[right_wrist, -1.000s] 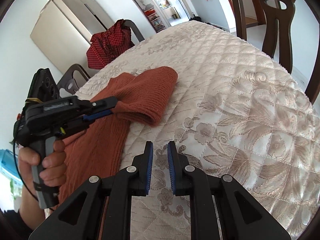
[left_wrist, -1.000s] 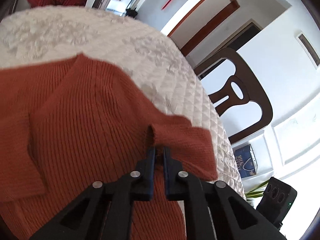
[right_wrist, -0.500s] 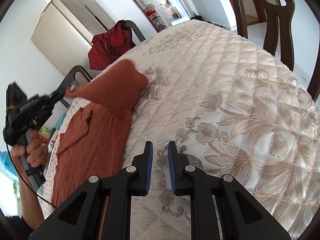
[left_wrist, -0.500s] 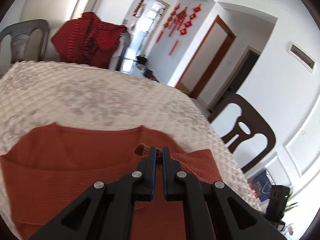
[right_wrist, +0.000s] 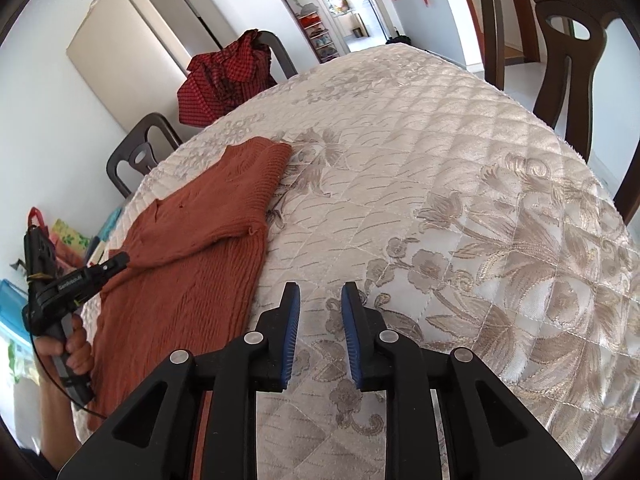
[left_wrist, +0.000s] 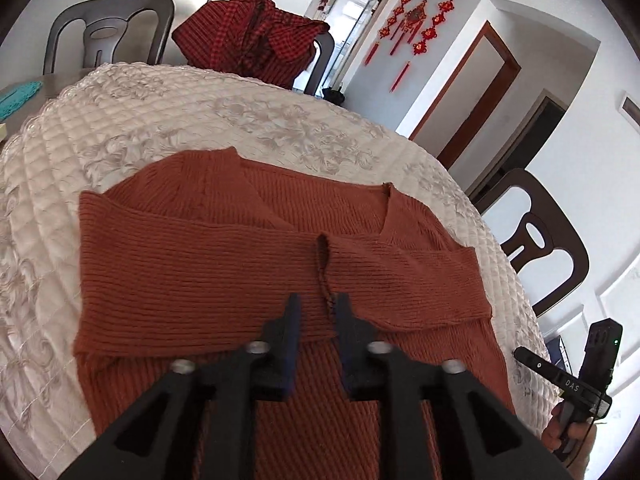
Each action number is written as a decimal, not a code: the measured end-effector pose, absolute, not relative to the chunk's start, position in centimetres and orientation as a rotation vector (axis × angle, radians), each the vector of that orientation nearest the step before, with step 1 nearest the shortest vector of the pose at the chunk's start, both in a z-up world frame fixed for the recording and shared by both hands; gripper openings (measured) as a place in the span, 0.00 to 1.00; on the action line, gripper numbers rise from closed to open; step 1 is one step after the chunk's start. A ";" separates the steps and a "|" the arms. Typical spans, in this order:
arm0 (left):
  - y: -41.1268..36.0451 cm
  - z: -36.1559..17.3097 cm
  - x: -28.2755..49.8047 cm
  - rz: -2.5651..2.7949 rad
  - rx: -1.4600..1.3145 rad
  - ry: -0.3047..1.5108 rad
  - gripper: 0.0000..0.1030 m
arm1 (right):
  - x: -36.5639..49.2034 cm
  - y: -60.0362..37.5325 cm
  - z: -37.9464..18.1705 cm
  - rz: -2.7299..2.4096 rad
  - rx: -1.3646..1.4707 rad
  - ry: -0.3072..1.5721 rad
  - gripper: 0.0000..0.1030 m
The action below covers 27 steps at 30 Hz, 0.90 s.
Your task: Fold small clothes
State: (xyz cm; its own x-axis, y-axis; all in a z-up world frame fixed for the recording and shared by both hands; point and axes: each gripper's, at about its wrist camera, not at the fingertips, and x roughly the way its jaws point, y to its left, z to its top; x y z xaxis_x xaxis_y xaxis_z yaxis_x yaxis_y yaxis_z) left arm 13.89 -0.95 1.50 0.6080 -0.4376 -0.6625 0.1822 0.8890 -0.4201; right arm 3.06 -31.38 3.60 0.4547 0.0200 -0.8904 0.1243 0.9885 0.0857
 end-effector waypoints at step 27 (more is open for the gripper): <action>-4.1 2.7 17.0 -0.347 -0.123 0.786 0.06 | 5.6 -27.7 3.2 0.023 0.075 1.098 0.22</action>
